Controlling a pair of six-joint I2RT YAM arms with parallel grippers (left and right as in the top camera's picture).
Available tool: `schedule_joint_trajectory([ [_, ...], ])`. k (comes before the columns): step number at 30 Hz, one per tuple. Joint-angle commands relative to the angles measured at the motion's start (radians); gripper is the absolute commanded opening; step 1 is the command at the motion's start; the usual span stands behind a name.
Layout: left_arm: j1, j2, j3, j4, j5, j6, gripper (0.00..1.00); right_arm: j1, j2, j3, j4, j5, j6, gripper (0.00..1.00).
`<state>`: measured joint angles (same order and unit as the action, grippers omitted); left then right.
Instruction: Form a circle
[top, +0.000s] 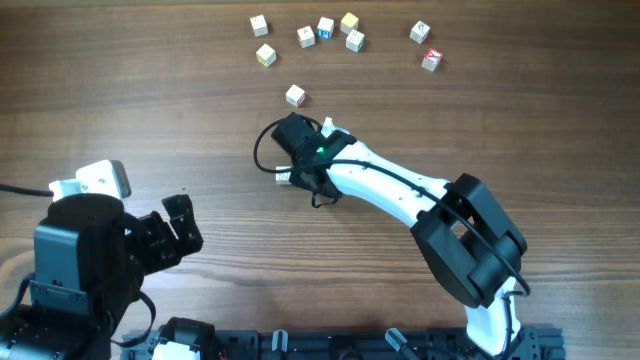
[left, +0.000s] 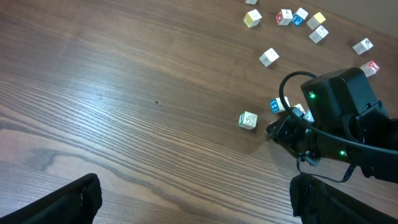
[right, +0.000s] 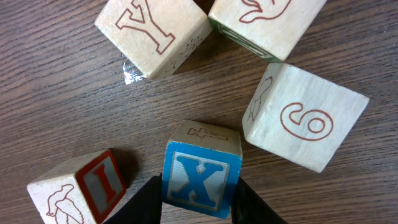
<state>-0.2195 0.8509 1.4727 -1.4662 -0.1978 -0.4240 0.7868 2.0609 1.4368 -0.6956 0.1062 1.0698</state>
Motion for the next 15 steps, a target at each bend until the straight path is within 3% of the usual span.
schedule_joint_trajectory([
  [1, 0.007, -0.001, -0.001, 0.003, -0.013, -0.006, 1.0, 0.001, 0.023, 0.007, -0.004, 0.025, 0.003, 0.35],
  [15, 0.007, -0.001, -0.001, 0.003, -0.013, -0.006, 1.0, 0.001, 0.023, 0.007, -0.005, 0.029, -0.02, 0.35],
])
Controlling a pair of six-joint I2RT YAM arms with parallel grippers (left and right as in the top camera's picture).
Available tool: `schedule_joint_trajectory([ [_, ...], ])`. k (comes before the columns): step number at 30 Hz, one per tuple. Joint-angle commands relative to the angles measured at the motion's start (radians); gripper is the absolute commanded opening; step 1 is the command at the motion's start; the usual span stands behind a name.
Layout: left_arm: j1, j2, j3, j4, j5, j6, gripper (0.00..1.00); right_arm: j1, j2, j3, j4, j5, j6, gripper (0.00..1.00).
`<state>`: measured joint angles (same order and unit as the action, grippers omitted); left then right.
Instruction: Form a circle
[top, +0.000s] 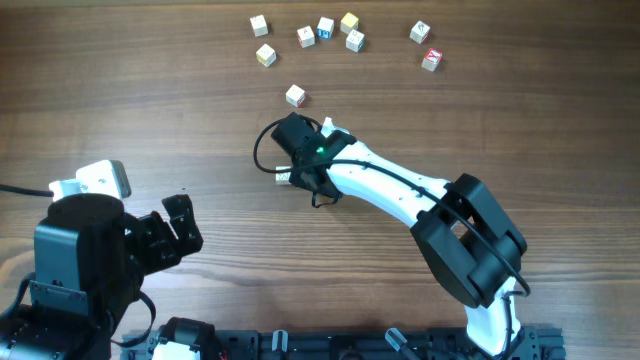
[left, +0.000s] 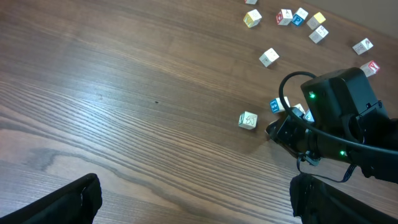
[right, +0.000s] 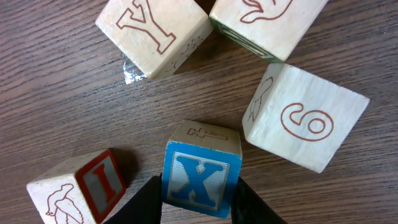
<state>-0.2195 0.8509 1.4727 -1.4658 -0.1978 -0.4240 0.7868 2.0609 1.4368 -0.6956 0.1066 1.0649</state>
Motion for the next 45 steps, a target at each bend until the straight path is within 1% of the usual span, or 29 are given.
schedule_joint_trajectory([
  [1, 0.007, -0.001, -0.001, 0.002, -0.013, -0.006, 1.0, 0.001, 0.023, 0.007, -0.005, 0.029, -0.015, 0.35],
  [35, 0.007, -0.001, -0.001, 0.002, -0.013, -0.006, 1.0, -0.006, 0.023, 0.007, 0.001, 0.037, -0.043, 0.37],
  [36, 0.007, -0.001, -0.001, 0.002, -0.013, -0.006, 1.0, -0.006, 0.023, 0.007, -0.001, 0.04, -0.042, 0.37],
  [37, 0.007, -0.001, -0.001, 0.002, -0.013, -0.006, 1.0, -0.006, 0.023, 0.008, -0.001, 0.041, -0.042, 0.41],
  [44, 0.007, -0.001, -0.001, 0.002, -0.013, -0.006, 1.0, -0.006, 0.023, 0.008, -0.001, 0.043, -0.041, 0.43],
  [45, 0.007, -0.001, -0.001, 0.002, -0.013, -0.006, 1.0, -0.005, 0.023, 0.008, -0.001, 0.043, -0.041, 0.46],
])
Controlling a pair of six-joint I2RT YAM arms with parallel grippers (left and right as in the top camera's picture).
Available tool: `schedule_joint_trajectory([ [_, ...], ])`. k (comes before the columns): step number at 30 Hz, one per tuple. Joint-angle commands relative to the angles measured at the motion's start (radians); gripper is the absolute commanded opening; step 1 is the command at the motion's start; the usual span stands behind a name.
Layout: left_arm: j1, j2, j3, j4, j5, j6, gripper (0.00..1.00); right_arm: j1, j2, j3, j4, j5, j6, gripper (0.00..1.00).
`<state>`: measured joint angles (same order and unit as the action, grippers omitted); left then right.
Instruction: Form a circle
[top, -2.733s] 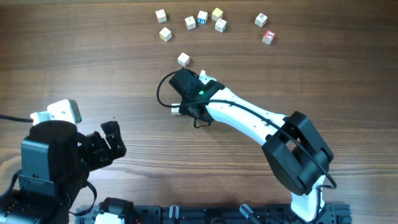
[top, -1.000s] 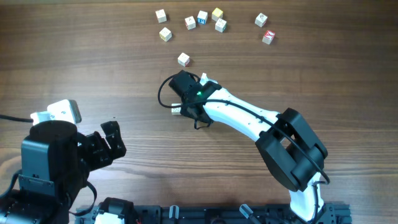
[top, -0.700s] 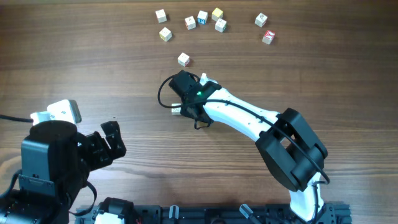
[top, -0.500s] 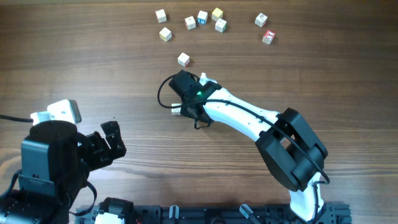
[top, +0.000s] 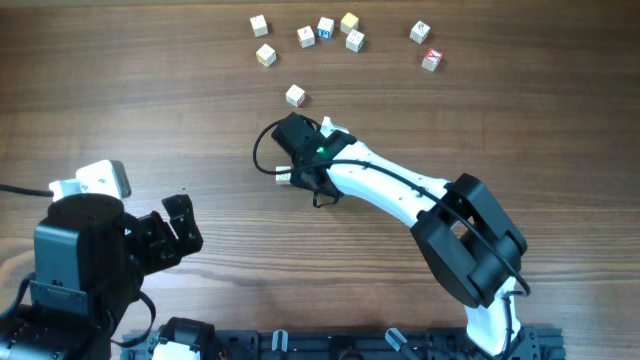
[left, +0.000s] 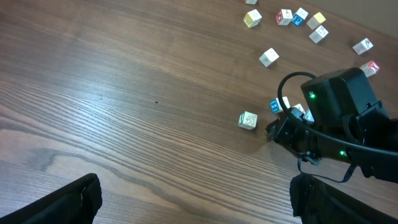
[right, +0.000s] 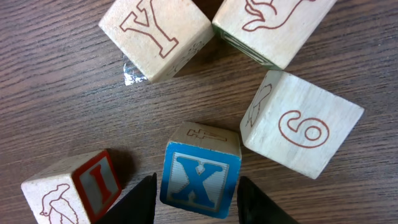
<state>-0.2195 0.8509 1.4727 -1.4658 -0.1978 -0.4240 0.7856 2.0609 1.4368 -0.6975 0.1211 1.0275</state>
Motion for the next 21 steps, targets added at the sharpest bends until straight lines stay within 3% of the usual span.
schedule_joint_trajectory([
  [1, 0.006, -0.001, -0.001, 0.002, -0.013, -0.006, 1.0, -0.004, 0.023, 0.008, 0.001, 0.029, -0.004, 0.47],
  [6, 0.006, -0.001, -0.001, 0.002, -0.013, -0.006, 1.0, -0.004, 0.023, 0.01, -0.01, -0.011, -0.003, 0.65],
  [16, 0.007, -0.001, -0.001, 0.002, -0.013, -0.006, 1.0, 0.008, 0.021, 0.022, -0.064, -0.172, -0.003, 0.65],
  [21, 0.007, -0.001, -0.001, 0.002, -0.013, -0.006, 1.0, 0.057, -0.023, 0.055, -0.083, -0.177, -0.023, 0.75],
])
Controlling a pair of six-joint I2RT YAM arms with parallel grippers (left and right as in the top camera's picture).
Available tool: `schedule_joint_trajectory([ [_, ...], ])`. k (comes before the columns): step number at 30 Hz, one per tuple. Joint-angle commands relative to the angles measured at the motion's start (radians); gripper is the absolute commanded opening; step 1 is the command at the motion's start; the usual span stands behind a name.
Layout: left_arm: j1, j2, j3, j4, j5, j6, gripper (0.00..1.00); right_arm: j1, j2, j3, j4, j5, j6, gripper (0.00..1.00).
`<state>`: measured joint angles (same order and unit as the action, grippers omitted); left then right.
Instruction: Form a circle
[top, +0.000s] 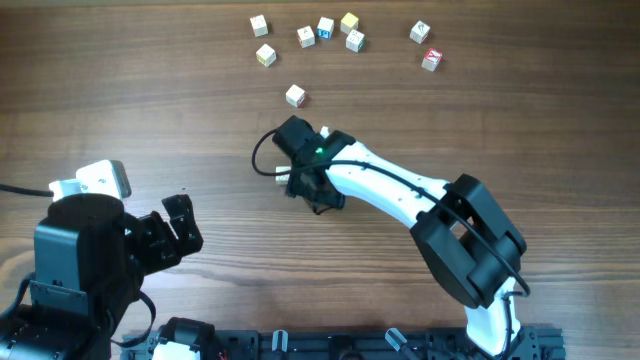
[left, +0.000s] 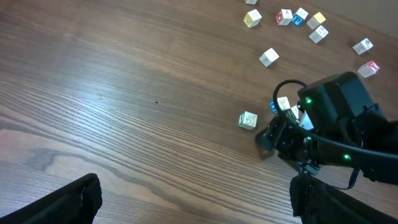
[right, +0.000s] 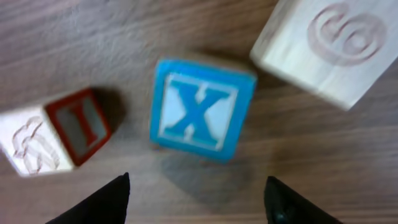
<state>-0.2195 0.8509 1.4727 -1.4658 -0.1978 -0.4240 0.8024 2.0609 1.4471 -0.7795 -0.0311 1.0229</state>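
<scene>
In the right wrist view a blue X block (right: 200, 109) lies flat on the wood, free of the fingers. A block with a red I face (right: 53, 134) sits to its left and a 6 block (right: 339, 43) at the upper right. My right gripper (right: 199, 205) stands open just short of the X block, with nothing between its fingers. From overhead the right gripper (top: 300, 172) is mid-table and hides those blocks. Several more letter blocks (top: 306, 37) form a loose row at the far edge, with a lone block (top: 295, 96) nearer. My left gripper (left: 193, 202) is open and empty at the near left.
A block with a line drawing (left: 247, 119) lies just left of the right arm (left: 336, 124). Two blocks (top: 431, 59) stand apart at the far right of the row. Bare wood table (top: 120, 90) stretches to the left.
My right gripper has opened wide and drawn back from the blue X block, which now lies free. Overhead, the gripper sits slightly nearer and to the left. The left arm is unchanged.
My right gripper was shut on the blue X block, set down among the Y, 6 and I blocks, and stayed so. Then its fingers had parted slightly from the block. Now they stand wide open, back from it, and the block rests on the table.
</scene>
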Motion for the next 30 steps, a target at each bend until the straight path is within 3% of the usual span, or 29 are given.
schedule_joint_trajectory([
  [1, 0.007, -0.001, -0.001, 0.002, -0.013, -0.006, 1.0, 0.059, -0.042, 0.056, 0.007, -0.005, -0.045, 0.82],
  [3, 0.007, -0.001, -0.001, 0.002, -0.013, -0.006, 1.0, 0.085, -0.059, 0.079, 0.034, 0.016, -0.114, 0.97],
  [9, 0.007, -0.001, -0.001, 0.002, -0.013, -0.006, 1.0, 0.097, -0.056, 0.086, 0.132, 0.013, -0.261, 0.99],
  [10, 0.007, -0.001, -0.001, 0.002, -0.013, -0.006, 1.0, 0.097, -0.056, 0.086, 0.162, 0.004, -0.295, 0.93],
  [13, 0.006, -0.001, -0.001, 0.002, -0.013, -0.006, 1.0, 0.097, -0.054, 0.083, 0.229, 0.005, -0.335, 0.38],
  [16, 0.007, -0.001, -0.001, 0.002, -0.013, -0.006, 1.0, 0.095, -0.021, 0.082, 0.238, 0.003, -0.343, 0.17],
  [20, 0.006, -0.001, -0.001, 0.002, -0.013, -0.006, 1.0, 0.098, 0.042, 0.082, 0.218, -0.058, -0.343, 0.1],
  [30, 0.007, -0.001, -0.001, 0.002, -0.013, -0.006, 1.0, 0.09, 0.113, 0.082, 0.187, 0.026, -0.34, 0.08],
])
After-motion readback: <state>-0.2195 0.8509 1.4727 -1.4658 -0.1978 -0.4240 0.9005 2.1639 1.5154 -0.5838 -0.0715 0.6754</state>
